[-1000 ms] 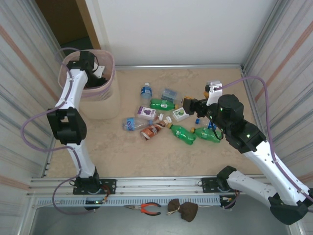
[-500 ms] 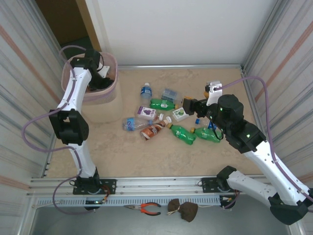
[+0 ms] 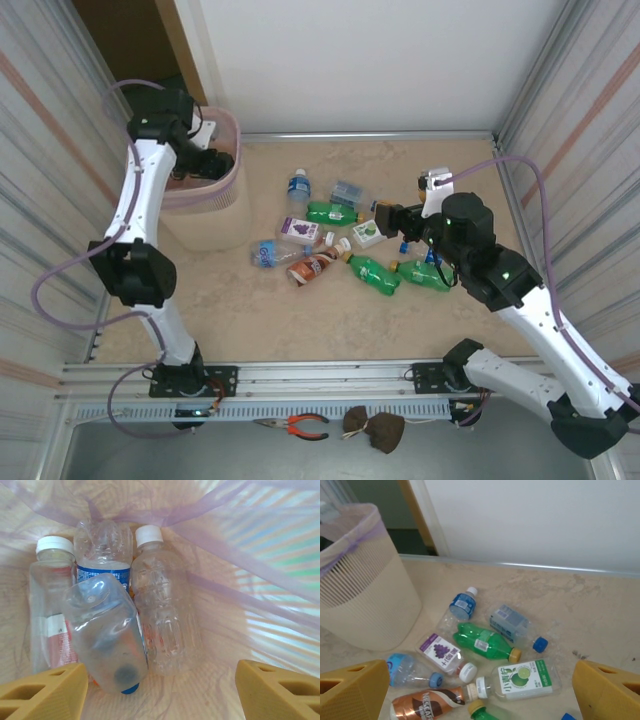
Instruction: Put the plastic bottles in the bin
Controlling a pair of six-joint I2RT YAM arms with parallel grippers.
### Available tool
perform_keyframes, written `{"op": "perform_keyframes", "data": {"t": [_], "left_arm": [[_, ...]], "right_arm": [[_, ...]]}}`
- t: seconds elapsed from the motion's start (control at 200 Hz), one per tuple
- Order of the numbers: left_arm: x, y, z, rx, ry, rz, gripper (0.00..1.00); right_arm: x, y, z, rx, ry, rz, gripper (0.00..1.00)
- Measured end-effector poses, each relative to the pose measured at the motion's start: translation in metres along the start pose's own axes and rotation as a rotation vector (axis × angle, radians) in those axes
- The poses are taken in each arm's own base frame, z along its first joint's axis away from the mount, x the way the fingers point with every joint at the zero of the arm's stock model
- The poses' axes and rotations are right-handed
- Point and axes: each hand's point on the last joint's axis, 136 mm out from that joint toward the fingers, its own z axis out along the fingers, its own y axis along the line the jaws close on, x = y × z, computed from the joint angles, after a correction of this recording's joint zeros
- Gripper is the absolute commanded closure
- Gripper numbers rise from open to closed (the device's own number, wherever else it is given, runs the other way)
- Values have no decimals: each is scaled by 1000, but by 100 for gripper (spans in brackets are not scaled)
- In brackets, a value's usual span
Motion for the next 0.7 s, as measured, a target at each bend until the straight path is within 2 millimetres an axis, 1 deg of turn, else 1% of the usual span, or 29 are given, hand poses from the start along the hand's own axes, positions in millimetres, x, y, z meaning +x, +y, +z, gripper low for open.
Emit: {"op": "perform_keyframes", "data": {"t": [0.135,0.276,0.471,0.551,0.701], "left_arm": [[-5,-2,-21,15,-61,-4,22],[-11,-8,-41,39,-127,-8,22],[-19,-19,-69,87,-218,-5,24],[-18,-25,-79,114,-248,-7,24],[-14,-34,-91,155,-285,-12,24]], "right_arm": [[8,-8,5,30,37,-1,7],[19,-22,14,75,91,15,7],[36,-44,24,122,175,115,7],[43,-53,27,148,206,165,7],[64,-77,33,217,295,279,8]]}}
